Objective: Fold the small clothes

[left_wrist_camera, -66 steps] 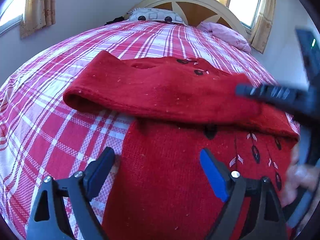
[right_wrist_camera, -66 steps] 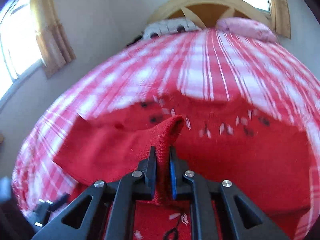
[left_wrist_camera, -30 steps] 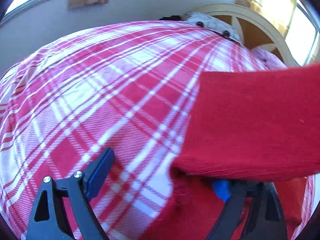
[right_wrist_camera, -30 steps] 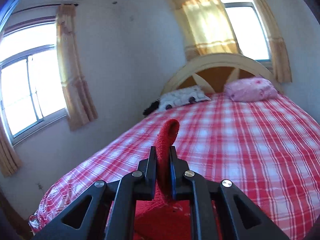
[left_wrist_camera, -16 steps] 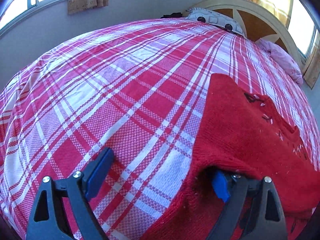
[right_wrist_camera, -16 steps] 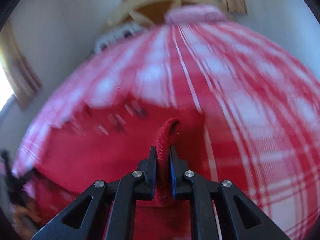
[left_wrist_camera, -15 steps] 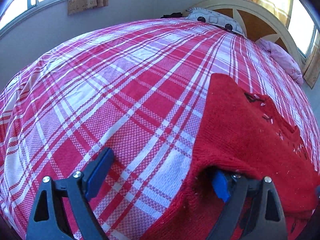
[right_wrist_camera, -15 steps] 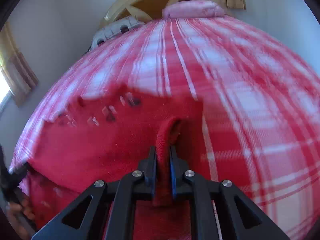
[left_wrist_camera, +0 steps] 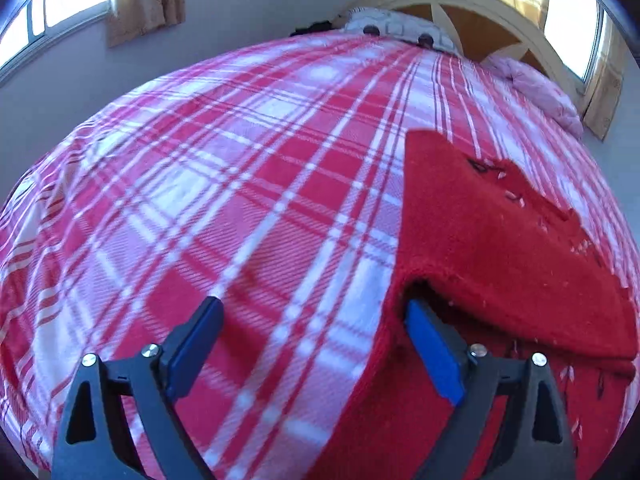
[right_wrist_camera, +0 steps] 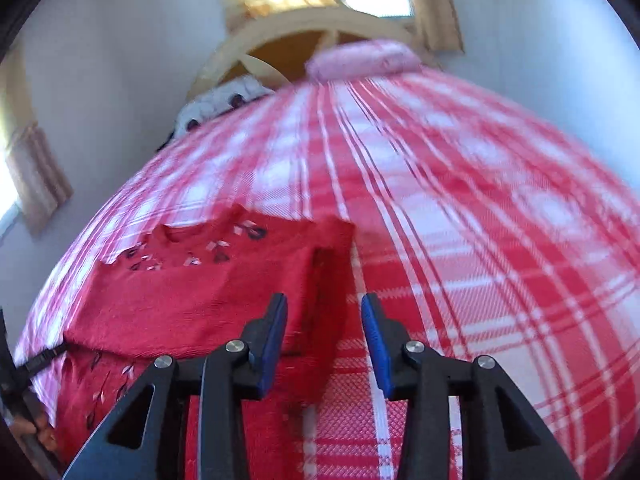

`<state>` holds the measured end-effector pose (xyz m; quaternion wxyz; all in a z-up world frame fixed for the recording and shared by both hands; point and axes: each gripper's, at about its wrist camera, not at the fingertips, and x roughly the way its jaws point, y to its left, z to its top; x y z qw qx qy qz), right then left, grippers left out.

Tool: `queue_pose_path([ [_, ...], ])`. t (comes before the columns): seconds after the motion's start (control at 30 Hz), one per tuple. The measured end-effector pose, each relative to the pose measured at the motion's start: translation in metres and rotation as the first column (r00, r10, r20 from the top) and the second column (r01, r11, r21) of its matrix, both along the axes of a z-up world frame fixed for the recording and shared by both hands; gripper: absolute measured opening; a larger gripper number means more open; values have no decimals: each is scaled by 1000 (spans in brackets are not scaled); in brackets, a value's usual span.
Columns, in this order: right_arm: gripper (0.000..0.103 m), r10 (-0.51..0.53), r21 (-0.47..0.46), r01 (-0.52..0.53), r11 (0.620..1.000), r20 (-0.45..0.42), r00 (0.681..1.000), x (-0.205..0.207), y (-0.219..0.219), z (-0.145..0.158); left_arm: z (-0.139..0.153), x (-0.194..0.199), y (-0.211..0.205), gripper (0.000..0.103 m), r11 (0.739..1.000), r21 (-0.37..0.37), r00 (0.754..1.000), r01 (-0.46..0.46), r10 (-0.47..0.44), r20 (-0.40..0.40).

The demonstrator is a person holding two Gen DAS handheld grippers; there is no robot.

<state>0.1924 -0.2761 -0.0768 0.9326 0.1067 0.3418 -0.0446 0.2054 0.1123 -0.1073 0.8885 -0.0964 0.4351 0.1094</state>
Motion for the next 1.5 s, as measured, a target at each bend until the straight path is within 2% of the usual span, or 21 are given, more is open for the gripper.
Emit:
queue_pose_path([
  [0.1, 40, 67, -52, -65, 997, 26, 997, 5, 23, 15, 18, -7, 1, 94, 1000, -8, 998, -7, 7, 60],
  [0.2, 40, 111, -29, -110, 993, 5, 994, 23, 36, 13, 39, 0, -15, 94, 999, 10, 990, 34, -35, 137],
  [0.3, 40, 113, 27, -112, 993, -57, 992, 41, 39, -7, 46, 24, -43, 94, 995, 33, 982, 96, -100, 159],
  [0.37, 40, 106, 105, -93, 990, -125, 986, 49, 36, -32, 38, 45, -54, 94, 992, 46, 983, 117, -122, 136],
  [0.4, 40, 98, 114, -84, 990, -125, 987, 48, 34, -42, 29, 57, -56, 94, 992, 72, 989, 99, -106, 101],
  [0.47, 42, 105, 103, -95, 990, -101, 989, 43, 37, -44, 7, 78, -50, 94, 992, 129, 1000, 18, -19, 8],
  [0.5, 44, 109, 108, -98, 989, -99, 989, 43, 36, -44, -5, 84, -39, 96, 994, 111, 999, -20, 22, -23],
  [0.57, 61, 133, 107, -123, 987, -93, 987, 45, 41, -45, -14, 84, -17, 98, 998, 20, 997, -64, 64, -32],
  [0.6, 65, 146, 99, -136, 986, -93, 985, 47, 44, -46, -15, 85, -9, 99, 997, -15, 996, -81, 80, -31],
  [0.67, 81, 179, 49, -175, 983, -107, 978, 51, 57, -47, -16, 88, -8, 101, 997, 0, 997, -78, 78, -29],
  [0.77, 87, 191, -110, -211, 971, -172, 967, 58, 86, -51, -18, 91, -14, 103, 997, 36, 997, -70, 71, -38],
  [0.83, 87, 182, -170, -212, 962, -180, 967, 56, 92, -51, -18, 92, -13, 103, 997, 34, 997, -70, 72, -37],
  [0.87, 87, 180, -172, -210, 962, -174, 968, 55, 92, -50, -17, 91, -12, 103, 997, 26, 997, -71, 72, -35],
  [0.93, 87, 184, -119, -203, 972, -154, 971, 52, 82, -48, -12, 84, -13, 102, 998, 22, 997, -64, 64, -37],
  [1.03, 87, 166, -20, -169, 985, -97, 981, 46, 62, -43, 4, 62, -18, 100, 996, 79, 999, -40, 39, 12],
  [1.23, 87, 63, 67, -66, 996, 37, 997, 9, 46, -9, 37, 12, -37, 100, 990, 110, 991, 85, -96, 97],
  [1.33, 87, 56, 79, -54, 995, -24, 998, -2, 48, -8, 45, -7, -50, 101, 979, 150, 981, 142, -159, 109],
  [1.5, 87, 90, 66, -85, 994, -65, 994, -37, 52, -12, 42, -22, -67, 101, 961, 151, 966, 233, -246, 73],
])
